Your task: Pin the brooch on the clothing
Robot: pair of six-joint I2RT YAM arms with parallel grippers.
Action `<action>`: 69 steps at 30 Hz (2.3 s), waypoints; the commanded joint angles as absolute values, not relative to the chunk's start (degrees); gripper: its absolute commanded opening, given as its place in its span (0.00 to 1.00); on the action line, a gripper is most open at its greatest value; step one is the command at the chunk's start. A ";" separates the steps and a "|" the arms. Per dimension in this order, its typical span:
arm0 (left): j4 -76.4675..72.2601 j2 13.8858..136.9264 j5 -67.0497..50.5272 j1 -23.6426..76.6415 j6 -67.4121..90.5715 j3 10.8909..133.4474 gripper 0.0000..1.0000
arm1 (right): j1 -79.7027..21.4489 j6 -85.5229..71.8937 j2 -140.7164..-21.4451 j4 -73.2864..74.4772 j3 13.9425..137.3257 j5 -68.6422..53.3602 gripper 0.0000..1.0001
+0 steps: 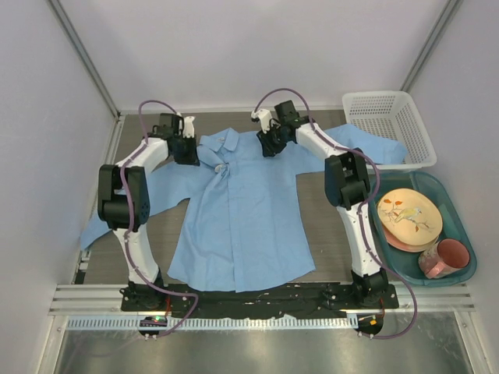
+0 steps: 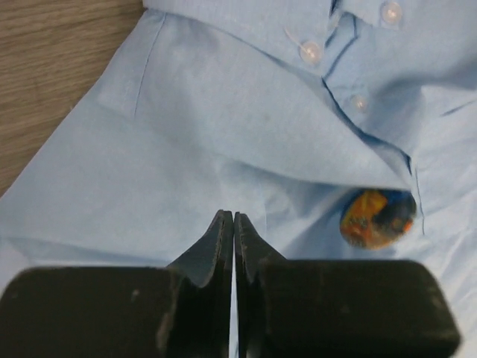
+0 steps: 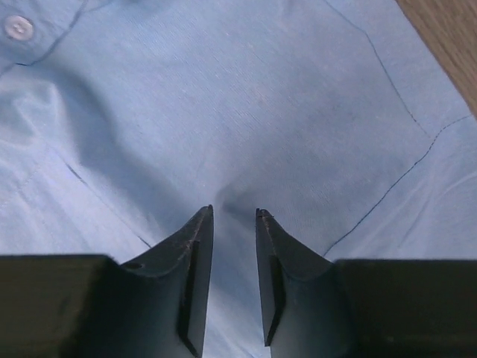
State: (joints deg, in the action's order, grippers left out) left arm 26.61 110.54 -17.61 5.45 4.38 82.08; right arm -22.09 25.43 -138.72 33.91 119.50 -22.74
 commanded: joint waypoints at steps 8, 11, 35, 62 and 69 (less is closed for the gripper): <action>32.77 118.30 -11.09 1.76 10.73 85.79 0.00 | -20.66 22.06 -141.68 38.49 121.46 -12.31 0.18; 33.40 118.13 -8.10 -1.48 10.98 84.64 0.00 | -19.78 21.89 -142.12 40.43 121.73 -10.82 0.17; 26.28 112.67 -19.69 1.13 8.17 87.53 0.05 | -25.92 30.05 -131.13 45.09 122.00 -27.07 0.50; 37.61 130.60 -10.90 -1.49 8.97 102.03 0.00 | -32.26 42.36 -133.77 49.04 104.24 -15.12 0.34; 38.93 133.15 -13.27 -1.58 8.35 104.76 0.00 | -32.34 42.54 -133.51 52.82 107.47 -20.29 0.39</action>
